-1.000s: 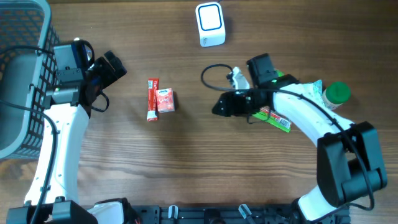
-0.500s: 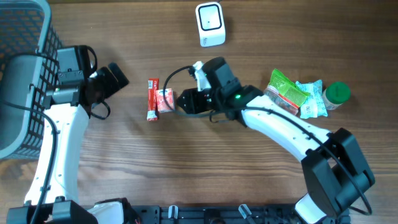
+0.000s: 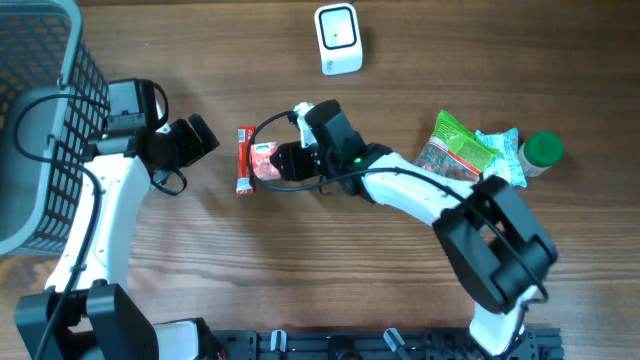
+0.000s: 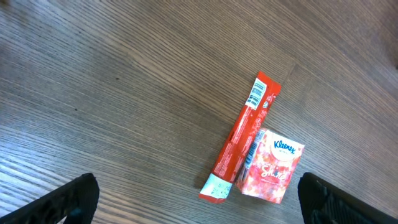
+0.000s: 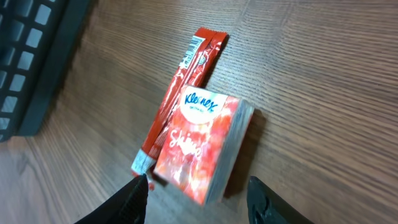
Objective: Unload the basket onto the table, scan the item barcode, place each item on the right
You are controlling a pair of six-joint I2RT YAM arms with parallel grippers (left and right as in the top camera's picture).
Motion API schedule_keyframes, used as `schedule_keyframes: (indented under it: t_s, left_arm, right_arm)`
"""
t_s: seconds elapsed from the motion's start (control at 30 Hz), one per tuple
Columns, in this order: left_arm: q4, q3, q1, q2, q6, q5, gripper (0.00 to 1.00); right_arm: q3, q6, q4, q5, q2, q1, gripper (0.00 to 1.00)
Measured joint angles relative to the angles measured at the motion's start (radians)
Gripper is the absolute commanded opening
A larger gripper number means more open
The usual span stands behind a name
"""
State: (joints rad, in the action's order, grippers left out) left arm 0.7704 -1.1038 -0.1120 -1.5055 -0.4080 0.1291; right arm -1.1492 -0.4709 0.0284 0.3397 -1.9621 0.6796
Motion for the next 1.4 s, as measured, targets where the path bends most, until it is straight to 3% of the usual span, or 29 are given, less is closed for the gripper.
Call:
schedule_keyframes:
  t_s: [0.43, 1.4]
  left_arm:
    - [0.000, 0.000, 0.000, 0.000, 0.000, 0.000, 1.00]
    - [0.000, 0.000, 0.000, 0.000, 0.000, 0.000, 1.00]
  right_arm:
    - [0.000, 0.000, 0.142, 0.003, -0.092, 0.018, 0.49]
    - [0.000, 0.000, 0.141, -0.003, -0.101, 0.023, 0.49]
